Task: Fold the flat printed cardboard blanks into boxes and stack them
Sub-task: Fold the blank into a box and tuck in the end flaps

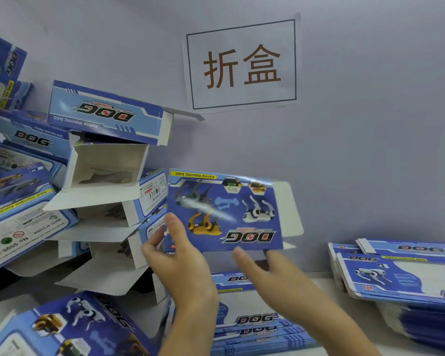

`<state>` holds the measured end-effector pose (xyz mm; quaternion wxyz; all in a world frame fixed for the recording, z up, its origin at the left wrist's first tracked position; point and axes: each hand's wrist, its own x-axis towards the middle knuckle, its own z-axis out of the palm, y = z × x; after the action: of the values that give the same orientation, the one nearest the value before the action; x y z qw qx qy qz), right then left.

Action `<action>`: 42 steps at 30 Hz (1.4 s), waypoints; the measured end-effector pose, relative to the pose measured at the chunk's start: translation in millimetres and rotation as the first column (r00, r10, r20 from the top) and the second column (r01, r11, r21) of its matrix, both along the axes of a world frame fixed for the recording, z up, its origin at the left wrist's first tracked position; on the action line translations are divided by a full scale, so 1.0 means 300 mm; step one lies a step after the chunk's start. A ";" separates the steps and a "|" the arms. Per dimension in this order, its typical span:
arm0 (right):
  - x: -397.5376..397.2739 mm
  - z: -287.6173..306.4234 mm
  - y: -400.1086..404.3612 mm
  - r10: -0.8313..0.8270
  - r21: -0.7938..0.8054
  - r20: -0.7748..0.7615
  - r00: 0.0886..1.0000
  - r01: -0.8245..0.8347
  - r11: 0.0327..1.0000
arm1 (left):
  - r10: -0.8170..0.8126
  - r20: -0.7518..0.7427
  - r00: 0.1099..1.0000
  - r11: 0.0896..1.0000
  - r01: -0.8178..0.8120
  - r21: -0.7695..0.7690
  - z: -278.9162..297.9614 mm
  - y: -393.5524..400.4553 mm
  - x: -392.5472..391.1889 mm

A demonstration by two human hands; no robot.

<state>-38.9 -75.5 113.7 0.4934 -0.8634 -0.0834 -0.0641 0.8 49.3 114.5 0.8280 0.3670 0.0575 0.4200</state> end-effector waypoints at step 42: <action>0.136 -0.229 -0.078 0.058 0.478 0.361 0.931 -0.238 0.846 | -0.255 -0.139 0.957 0.772 0.288 0.566 -0.179 -0.029 0.033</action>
<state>1.8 -98.9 44.9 0.6876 -0.6677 -0.2126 -0.1901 10.6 40.6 60.9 0.7263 0.6174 -0.1046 0.2833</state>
